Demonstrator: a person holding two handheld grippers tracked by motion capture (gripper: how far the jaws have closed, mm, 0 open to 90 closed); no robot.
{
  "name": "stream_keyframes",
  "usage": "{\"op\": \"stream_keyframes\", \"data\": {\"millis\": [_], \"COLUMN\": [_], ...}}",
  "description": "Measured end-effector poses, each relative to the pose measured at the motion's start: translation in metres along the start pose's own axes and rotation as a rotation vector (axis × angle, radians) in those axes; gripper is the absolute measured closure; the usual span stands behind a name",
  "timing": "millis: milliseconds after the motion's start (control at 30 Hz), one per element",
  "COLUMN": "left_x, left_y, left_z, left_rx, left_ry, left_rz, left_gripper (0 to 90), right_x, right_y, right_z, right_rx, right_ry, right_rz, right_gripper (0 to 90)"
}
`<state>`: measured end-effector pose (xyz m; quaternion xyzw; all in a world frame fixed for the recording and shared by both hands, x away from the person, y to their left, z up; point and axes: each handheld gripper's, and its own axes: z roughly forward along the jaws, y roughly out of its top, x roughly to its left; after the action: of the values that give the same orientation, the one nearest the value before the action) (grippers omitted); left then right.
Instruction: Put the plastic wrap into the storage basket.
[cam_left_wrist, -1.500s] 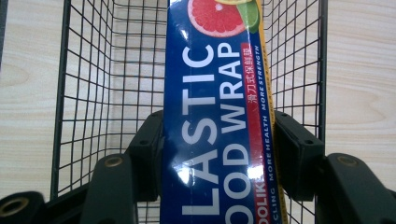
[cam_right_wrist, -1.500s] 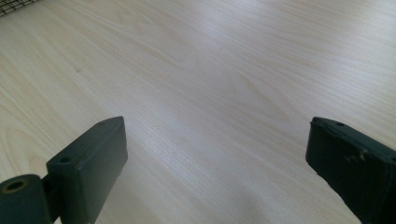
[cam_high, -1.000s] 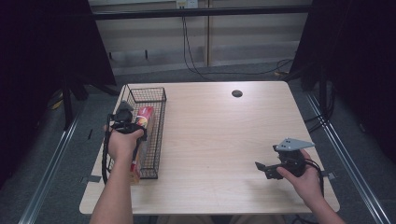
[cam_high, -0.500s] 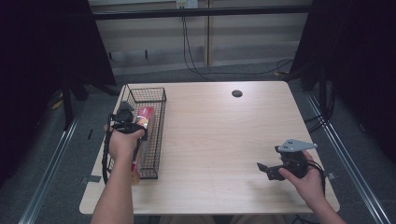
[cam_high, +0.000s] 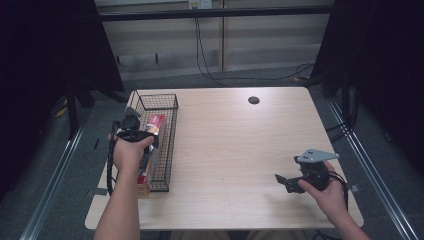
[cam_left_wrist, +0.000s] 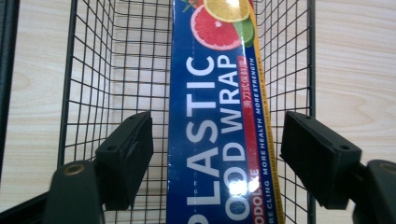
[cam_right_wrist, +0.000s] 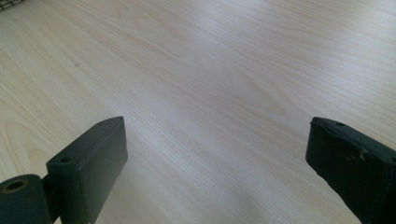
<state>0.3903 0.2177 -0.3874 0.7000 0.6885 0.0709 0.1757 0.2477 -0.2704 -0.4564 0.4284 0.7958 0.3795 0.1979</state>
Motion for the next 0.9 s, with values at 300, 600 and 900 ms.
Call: {"op": "stream_keyframes", "data": {"millis": [300,600,900], "left_x": [-0.003,-0.009,-0.016], "left_y": [0.004,0.01,0.014], "left_z": [-0.007,-0.02,-0.027], "left_rx": [-0.028,-0.06,-0.066], "left_ry": [-0.017,-0.032,-0.064], "left_rz": [-0.011,0.001,0.016], "left_gripper": [16.5,12.7,11.9], "right_x": [0.0,0.0,0.0], "right_y": [0.0,0.0,0.0], "right_z": [0.0,-0.001,0.0], "right_rx": [-0.001,-0.003,-0.005], "right_ry": [0.0,0.002,0.001], "right_rz": [-0.001,-0.003,-0.003], "right_gripper": [5.3,5.4,5.3]}}
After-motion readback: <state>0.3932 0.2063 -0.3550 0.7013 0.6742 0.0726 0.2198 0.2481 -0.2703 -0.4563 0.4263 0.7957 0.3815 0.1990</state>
